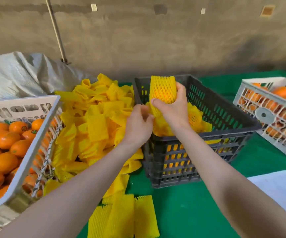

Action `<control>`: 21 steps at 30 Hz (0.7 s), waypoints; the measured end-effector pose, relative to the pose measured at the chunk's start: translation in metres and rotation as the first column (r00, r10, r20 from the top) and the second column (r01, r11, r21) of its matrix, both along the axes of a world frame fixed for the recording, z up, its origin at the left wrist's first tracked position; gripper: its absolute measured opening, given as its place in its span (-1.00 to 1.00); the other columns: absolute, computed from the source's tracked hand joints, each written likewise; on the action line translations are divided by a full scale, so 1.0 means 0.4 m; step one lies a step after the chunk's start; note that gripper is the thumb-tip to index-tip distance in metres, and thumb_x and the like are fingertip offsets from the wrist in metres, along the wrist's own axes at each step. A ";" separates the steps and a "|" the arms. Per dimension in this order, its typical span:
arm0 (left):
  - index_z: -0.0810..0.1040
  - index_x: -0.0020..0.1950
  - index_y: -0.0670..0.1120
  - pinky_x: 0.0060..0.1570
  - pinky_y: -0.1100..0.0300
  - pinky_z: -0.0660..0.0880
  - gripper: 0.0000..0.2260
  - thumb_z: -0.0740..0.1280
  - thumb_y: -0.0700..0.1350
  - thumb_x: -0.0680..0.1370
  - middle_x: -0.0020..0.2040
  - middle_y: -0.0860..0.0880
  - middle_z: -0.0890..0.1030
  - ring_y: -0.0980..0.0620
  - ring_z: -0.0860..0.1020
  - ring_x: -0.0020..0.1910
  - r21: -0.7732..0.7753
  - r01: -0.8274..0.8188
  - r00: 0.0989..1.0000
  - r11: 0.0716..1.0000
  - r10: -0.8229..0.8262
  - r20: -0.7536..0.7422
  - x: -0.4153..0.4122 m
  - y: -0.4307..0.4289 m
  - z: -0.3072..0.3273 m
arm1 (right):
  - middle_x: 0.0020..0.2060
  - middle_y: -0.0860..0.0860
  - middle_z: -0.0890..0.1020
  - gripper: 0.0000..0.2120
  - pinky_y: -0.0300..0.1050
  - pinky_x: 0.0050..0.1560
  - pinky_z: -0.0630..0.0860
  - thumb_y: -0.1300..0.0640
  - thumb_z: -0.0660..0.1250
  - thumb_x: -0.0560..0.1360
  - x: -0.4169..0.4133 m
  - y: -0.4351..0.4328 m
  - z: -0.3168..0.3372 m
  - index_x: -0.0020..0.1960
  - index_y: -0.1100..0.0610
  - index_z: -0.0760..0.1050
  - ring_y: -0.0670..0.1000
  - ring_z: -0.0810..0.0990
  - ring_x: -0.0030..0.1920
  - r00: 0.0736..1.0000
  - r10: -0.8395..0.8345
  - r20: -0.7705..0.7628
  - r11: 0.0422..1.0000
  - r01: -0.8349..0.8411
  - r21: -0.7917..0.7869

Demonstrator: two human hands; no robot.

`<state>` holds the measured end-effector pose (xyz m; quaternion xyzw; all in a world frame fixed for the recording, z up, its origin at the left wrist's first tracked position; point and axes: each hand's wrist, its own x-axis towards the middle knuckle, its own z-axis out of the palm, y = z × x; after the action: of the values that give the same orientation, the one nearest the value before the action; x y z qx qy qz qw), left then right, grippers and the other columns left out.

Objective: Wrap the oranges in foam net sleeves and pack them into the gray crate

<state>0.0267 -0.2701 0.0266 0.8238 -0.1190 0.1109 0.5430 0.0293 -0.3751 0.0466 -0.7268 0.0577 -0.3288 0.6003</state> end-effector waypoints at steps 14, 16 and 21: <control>0.62 -0.06 -0.06 -0.35 0.30 0.33 -0.86 0.43 0.00 0.49 -0.24 0.13 0.46 0.19 0.43 -0.27 0.567 0.337 0.941 0.752 -0.282 -0.186 0.059 -0.169 -0.025 | 0.07 0.11 0.49 -0.46 0.03 -0.05 0.54 0.05 0.46 0.32 0.101 -0.342 -0.047 0.24 0.16 0.42 0.19 0.54 0.00 0.371 -0.556 -0.744 0.447 -0.621 -0.644; 0.58 -0.07 -0.02 -0.32 0.27 0.34 -0.87 0.43 0.02 0.48 -0.23 0.14 0.44 0.18 0.44 -0.25 0.546 0.344 0.939 0.764 -0.289 -0.188 0.061 -0.166 -0.029 | 0.23 0.13 0.47 -0.45 0.05 0.03 0.53 0.01 0.43 0.38 0.114 -0.353 -0.059 0.30 0.17 0.40 0.21 0.53 0.10 0.288 -0.546 -0.787 0.449 -0.692 -0.565; 0.60 0.04 -0.05 -0.16 0.23 0.45 -0.82 0.39 0.00 0.52 -0.12 0.03 0.54 0.05 0.54 -0.11 0.507 0.273 0.957 0.817 -0.286 -0.054 0.048 -0.149 -0.030 | 0.34 0.15 0.38 -0.40 0.16 0.20 0.45 0.01 0.39 0.42 0.126 -0.354 -0.072 0.38 0.17 0.33 0.25 0.46 0.23 0.188 -0.539 -0.821 0.556 -0.653 -0.514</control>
<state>0.0458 -0.3298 0.0144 0.9099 -0.2702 0.0047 0.3147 0.0797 -0.5167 0.0177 -0.9377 0.2285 0.2618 0.0049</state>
